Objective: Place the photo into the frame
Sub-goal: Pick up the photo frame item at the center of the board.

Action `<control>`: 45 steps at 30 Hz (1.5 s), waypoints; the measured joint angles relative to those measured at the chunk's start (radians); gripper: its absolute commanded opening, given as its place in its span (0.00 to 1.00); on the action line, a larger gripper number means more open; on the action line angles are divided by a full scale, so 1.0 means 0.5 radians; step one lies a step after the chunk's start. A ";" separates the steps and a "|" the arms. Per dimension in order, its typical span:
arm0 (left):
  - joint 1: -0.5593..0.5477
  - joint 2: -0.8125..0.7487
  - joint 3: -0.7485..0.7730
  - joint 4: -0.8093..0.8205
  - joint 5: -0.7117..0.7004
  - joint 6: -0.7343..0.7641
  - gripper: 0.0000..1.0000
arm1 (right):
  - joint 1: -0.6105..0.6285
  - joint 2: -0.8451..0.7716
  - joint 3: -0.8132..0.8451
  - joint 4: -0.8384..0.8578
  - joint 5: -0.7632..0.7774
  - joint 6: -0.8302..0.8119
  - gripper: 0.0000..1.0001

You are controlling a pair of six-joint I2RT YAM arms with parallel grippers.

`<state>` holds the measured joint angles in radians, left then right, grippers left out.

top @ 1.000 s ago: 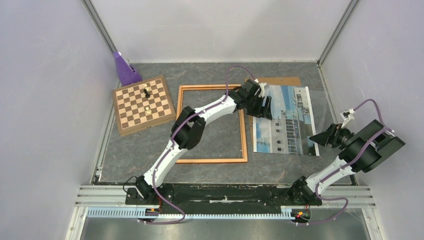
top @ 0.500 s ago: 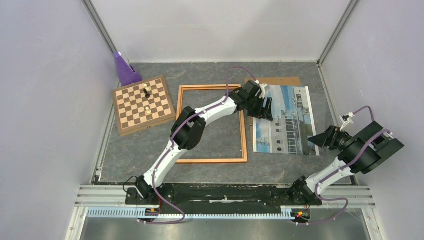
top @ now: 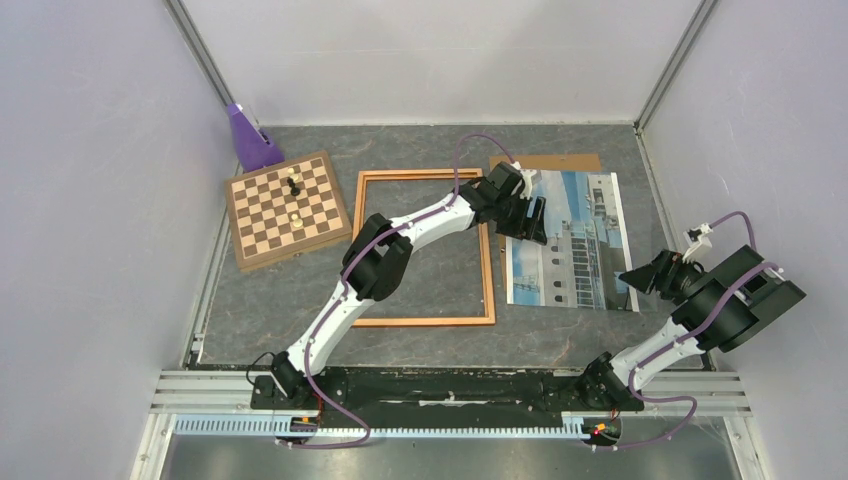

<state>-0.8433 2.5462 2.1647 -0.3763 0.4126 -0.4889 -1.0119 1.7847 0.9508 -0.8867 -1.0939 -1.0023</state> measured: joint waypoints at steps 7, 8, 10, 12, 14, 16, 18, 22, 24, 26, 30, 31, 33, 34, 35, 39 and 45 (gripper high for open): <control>-0.004 -0.014 -0.024 0.010 0.000 0.014 0.79 | 0.000 0.004 -0.018 0.031 0.027 0.027 0.67; -0.005 -0.014 -0.025 0.010 -0.001 0.019 0.79 | -0.002 0.000 -0.035 0.052 0.041 0.043 0.66; -0.007 -0.015 -0.026 0.008 -0.002 0.024 0.79 | -0.013 -0.020 -0.082 0.113 0.077 0.095 0.63; -0.007 -0.016 -0.028 0.009 -0.002 0.024 0.78 | -0.034 -0.057 -0.130 0.175 0.114 0.158 0.61; -0.008 -0.023 -0.037 0.011 -0.002 0.024 0.78 | -0.063 -0.105 -0.176 0.232 0.150 0.226 0.57; -0.010 -0.034 -0.053 0.010 -0.002 0.024 0.78 | -0.085 -0.143 -0.203 0.272 0.175 0.284 0.54; -0.014 -0.044 -0.067 0.007 -0.005 0.025 0.78 | -0.105 -0.174 -0.221 0.315 0.199 0.336 0.51; -0.021 -0.063 -0.092 0.004 -0.024 0.026 0.78 | -0.139 -0.204 -0.247 0.401 0.216 0.419 0.43; -0.023 -0.069 -0.099 -0.001 -0.032 0.028 0.78 | -0.150 -0.205 -0.253 0.419 0.215 0.433 0.39; -0.024 -0.076 -0.107 -0.008 -0.035 0.034 0.78 | -0.163 -0.205 -0.257 0.433 0.210 0.439 0.35; -0.024 -0.085 -0.114 -0.026 -0.036 0.037 0.78 | -0.176 -0.203 -0.257 0.434 0.191 0.440 0.28; -0.024 -0.085 -0.114 -0.027 -0.036 0.037 0.78 | -0.178 -0.202 -0.257 0.434 0.187 0.440 0.26; -0.024 -0.085 -0.114 -0.029 -0.036 0.037 0.79 | -0.182 -0.201 -0.257 0.433 0.173 0.440 0.22; -0.024 -0.086 -0.114 -0.031 -0.037 0.037 0.79 | -0.182 -0.201 -0.257 0.433 0.167 0.439 0.20; -0.024 -0.086 -0.114 -0.032 -0.037 0.038 0.79 | -0.183 -0.201 -0.257 0.430 0.160 0.439 0.19; -0.024 -0.091 -0.114 -0.043 -0.037 0.039 0.81 | -0.188 -0.201 -0.246 0.400 0.145 0.434 0.12; -0.018 -0.103 -0.092 -0.127 -0.039 0.086 0.83 | -0.195 -0.201 -0.169 0.273 0.111 0.429 0.00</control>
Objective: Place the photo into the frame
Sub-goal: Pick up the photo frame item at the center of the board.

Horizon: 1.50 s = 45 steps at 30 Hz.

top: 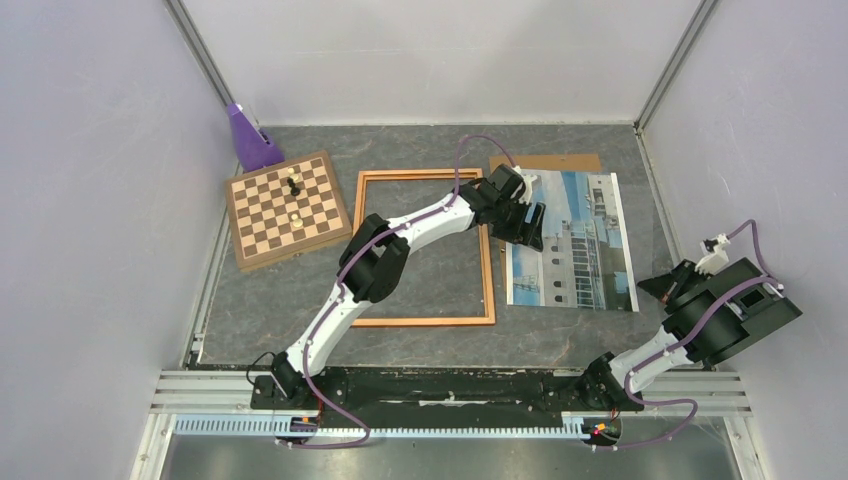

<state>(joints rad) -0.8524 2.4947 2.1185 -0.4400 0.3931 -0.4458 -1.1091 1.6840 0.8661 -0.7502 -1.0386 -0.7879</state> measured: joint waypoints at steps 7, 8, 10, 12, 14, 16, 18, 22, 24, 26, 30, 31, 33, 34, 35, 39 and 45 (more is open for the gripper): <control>0.033 -0.005 0.081 -0.166 -0.018 0.090 0.85 | 0.000 -0.001 0.111 -0.236 -0.045 -0.010 0.00; 0.041 -0.009 0.095 -0.185 -0.021 0.097 0.85 | -0.001 -0.002 0.124 -0.268 -0.051 -0.010 0.00; 0.052 -0.025 0.109 -0.208 -0.021 0.106 0.85 | -0.001 -0.008 0.138 -0.307 -0.060 -0.009 0.00; 0.059 -0.040 0.125 -0.214 -0.021 0.111 0.85 | -0.001 -0.021 0.141 -0.326 -0.068 -0.002 0.00; 0.066 -0.060 0.130 -0.216 -0.020 0.117 0.85 | -0.001 -0.038 0.141 -0.335 -0.073 0.005 0.00; 0.066 -0.072 0.136 -0.217 -0.018 0.119 0.86 | -0.002 -0.056 0.141 -0.341 -0.081 0.014 0.00; 0.066 -0.079 0.145 -0.219 -0.014 0.122 0.87 | -0.005 -0.078 0.149 -0.349 -0.085 0.027 0.00; 0.066 -0.092 0.175 -0.227 -0.001 0.134 0.88 | -0.011 -0.119 0.204 -0.386 -0.114 0.066 0.00; 0.066 -0.095 0.205 -0.233 0.001 0.143 0.89 | -0.011 -0.136 0.251 -0.432 -0.139 0.076 0.00; 0.066 -0.096 0.256 -0.256 0.001 0.172 0.89 | -0.011 -0.155 0.304 -0.497 -0.163 0.080 0.00; 0.066 -0.108 0.364 -0.287 -0.001 0.239 0.90 | 0.020 -0.227 0.423 -0.604 -0.192 0.088 0.00; 0.066 -0.118 0.389 -0.300 -0.002 0.249 0.90 | 0.034 -0.255 0.452 -0.613 -0.198 0.097 0.00; 0.069 -0.138 0.439 -0.320 -0.007 0.252 0.90 | 0.082 -0.326 0.532 -0.616 -0.218 0.133 0.00; 0.072 -0.150 0.467 -0.327 -0.014 0.252 0.90 | 0.110 -0.360 0.573 -0.606 -0.227 0.159 0.00; 0.076 -0.168 0.494 -0.333 -0.023 0.252 0.90 | 0.138 -0.394 0.610 -0.591 -0.234 0.187 0.00; 0.079 -0.268 0.543 -0.372 -0.099 0.252 0.90 | 0.279 -0.567 0.713 -0.376 -0.258 0.459 0.00; 0.105 -0.419 0.581 -0.436 -0.160 0.241 0.90 | 0.558 -0.855 0.706 0.132 -0.183 1.046 0.00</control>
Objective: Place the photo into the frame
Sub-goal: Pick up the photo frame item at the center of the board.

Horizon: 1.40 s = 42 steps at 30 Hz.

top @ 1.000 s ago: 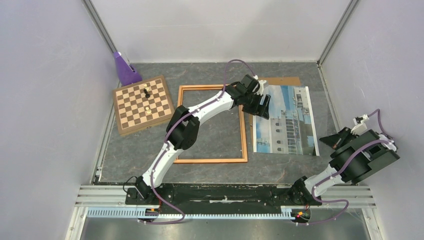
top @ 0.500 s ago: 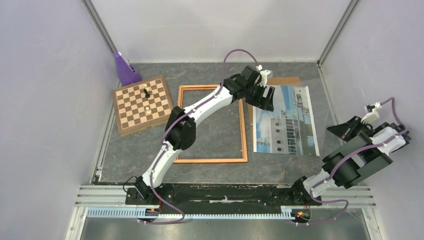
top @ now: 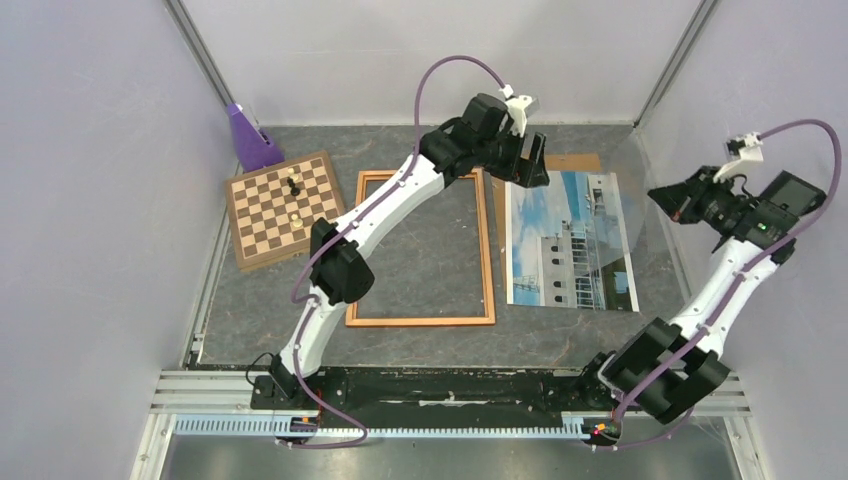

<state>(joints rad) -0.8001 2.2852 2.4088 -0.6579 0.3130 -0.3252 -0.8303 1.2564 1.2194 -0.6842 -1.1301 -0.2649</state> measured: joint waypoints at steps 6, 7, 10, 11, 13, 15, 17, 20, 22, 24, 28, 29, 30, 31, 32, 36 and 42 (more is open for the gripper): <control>0.045 -0.057 0.056 -0.004 0.005 -0.161 0.90 | 0.333 -0.136 0.005 0.288 0.181 0.355 0.01; 0.055 -0.062 0.060 -0.003 0.005 -0.188 0.90 | 0.392 -0.136 0.010 0.306 0.225 0.388 0.01; 0.083 -0.066 0.062 -0.002 0.015 -0.299 0.90 | 0.545 -0.137 0.014 0.333 0.372 0.444 0.02; 0.093 -0.066 0.062 -0.002 0.023 -0.341 0.90 | 0.591 -0.137 0.014 0.341 0.409 0.455 0.02; 0.114 -0.066 0.057 0.003 0.058 -0.425 0.90 | 0.723 -0.137 0.014 0.349 0.520 0.471 0.02; 0.132 -0.070 0.037 0.018 0.087 -0.494 0.91 | 0.835 -0.137 0.014 0.349 0.609 0.477 0.02; 0.152 -0.077 -0.002 0.036 0.127 -0.547 0.91 | 0.946 -0.140 0.012 0.349 0.703 0.478 0.02; 0.179 -0.078 -0.060 0.053 0.173 -0.619 0.91 | 1.076 -0.167 -0.025 0.355 0.813 0.478 0.02; 0.193 -0.078 -0.086 0.055 0.181 -0.664 0.91 | 1.131 -0.182 -0.043 0.350 0.873 0.474 0.02; 0.201 -0.078 -0.095 0.060 0.185 -0.697 0.91 | 1.176 -0.184 -0.047 0.346 0.926 0.459 0.02; 0.210 -0.078 -0.096 0.098 0.223 -0.774 0.91 | 1.261 -0.188 -0.072 0.342 1.023 0.427 0.02; 0.210 -0.078 -0.096 0.111 0.230 -0.789 0.91 | 1.282 -0.188 -0.081 0.340 1.047 0.421 0.02; 0.210 -0.078 -0.096 0.127 0.235 -0.805 0.91 | 1.307 -0.188 -0.084 0.344 1.069 0.415 0.03; 0.210 -0.078 -0.098 0.143 0.241 -0.822 0.91 | 1.324 -0.192 -0.084 0.350 1.086 0.407 0.03; 0.211 -0.078 -0.107 0.169 0.258 -0.838 0.91 | 1.342 -0.195 -0.084 0.351 1.102 0.403 0.03; 0.226 -0.078 -0.145 0.256 0.301 -0.904 0.91 | 1.415 -0.204 -0.084 0.351 1.180 0.381 0.03; 0.278 -0.078 -0.136 0.401 0.352 -1.002 0.91 | 1.481 -0.208 -0.084 0.352 1.247 0.366 0.04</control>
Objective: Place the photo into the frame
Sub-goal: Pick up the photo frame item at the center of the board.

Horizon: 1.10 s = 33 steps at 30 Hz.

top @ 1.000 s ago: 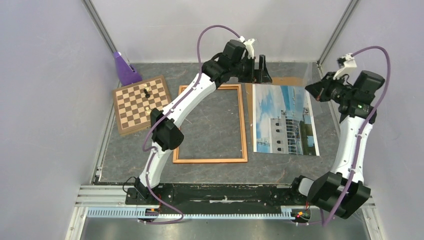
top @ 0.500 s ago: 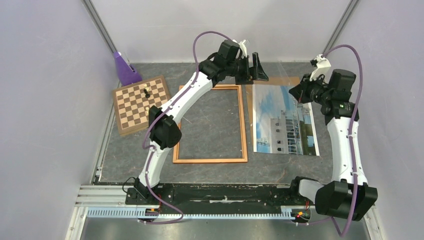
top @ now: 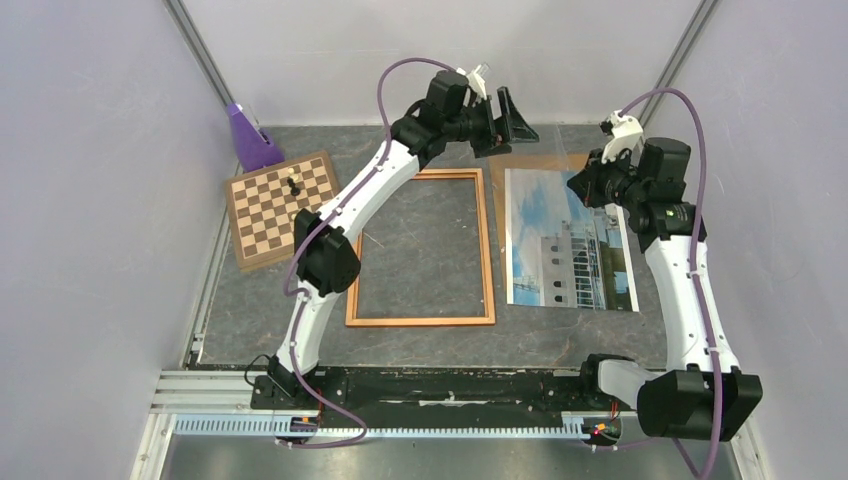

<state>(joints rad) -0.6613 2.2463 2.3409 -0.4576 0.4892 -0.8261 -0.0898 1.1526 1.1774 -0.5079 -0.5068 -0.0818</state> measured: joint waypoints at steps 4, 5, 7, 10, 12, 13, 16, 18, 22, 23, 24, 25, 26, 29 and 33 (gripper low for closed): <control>0.023 0.002 0.052 0.093 0.002 -0.041 0.91 | 0.038 -0.002 0.000 -0.001 0.036 -0.013 0.04; 0.027 0.002 0.067 0.113 0.000 -0.050 0.91 | 0.045 -0.003 0.000 -0.001 0.040 -0.015 0.04; 0.030 0.002 0.095 0.172 -0.002 -0.074 0.91 | 0.065 -0.006 0.000 -0.001 0.061 -0.020 0.04; 0.028 0.002 0.117 0.233 -0.002 -0.082 0.91 | 0.105 -0.009 0.002 -0.002 0.085 -0.033 0.05; 0.028 0.002 0.120 0.244 -0.002 -0.082 0.91 | 0.140 -0.009 0.005 -0.002 0.096 -0.034 0.05; 0.027 0.002 0.120 0.247 -0.002 -0.082 0.91 | 0.167 -0.008 0.008 -0.003 0.107 -0.034 0.05; 0.027 0.002 0.120 0.245 -0.002 -0.082 0.91 | 0.255 -0.005 0.030 -0.004 0.121 -0.035 0.05; 0.028 0.002 0.120 0.245 -0.002 -0.082 0.91 | 0.304 -0.002 0.047 -0.004 0.124 -0.036 0.06; 0.027 0.002 0.111 0.230 -0.002 -0.082 0.91 | 0.385 0.010 0.074 -0.011 0.140 -0.040 0.08; 0.028 0.001 0.097 0.227 -0.002 -0.082 0.91 | 0.401 0.014 0.079 -0.012 0.144 -0.040 0.08; 0.028 -0.003 0.077 0.216 -0.002 -0.081 0.91 | 0.419 0.017 0.084 -0.018 0.153 -0.040 0.08; 0.028 -0.009 0.052 0.199 -0.002 -0.082 0.91 | 0.439 0.020 0.089 -0.018 0.163 -0.040 0.08; 0.028 -0.018 0.014 0.174 -0.002 -0.082 0.91 | 0.458 0.021 0.091 -0.019 0.172 -0.040 0.08; 0.028 -0.042 -0.082 0.089 -0.008 -0.082 0.91 | 0.515 0.024 0.091 -0.018 0.196 -0.040 0.09; 0.028 -0.084 -0.181 -0.034 -0.027 -0.097 0.91 | 0.575 0.024 0.091 -0.018 0.226 -0.041 0.09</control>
<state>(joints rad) -0.6472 2.2044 2.2505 -0.4747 0.4755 -0.8745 0.1974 1.1645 1.2228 -0.5167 -0.3939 -0.1024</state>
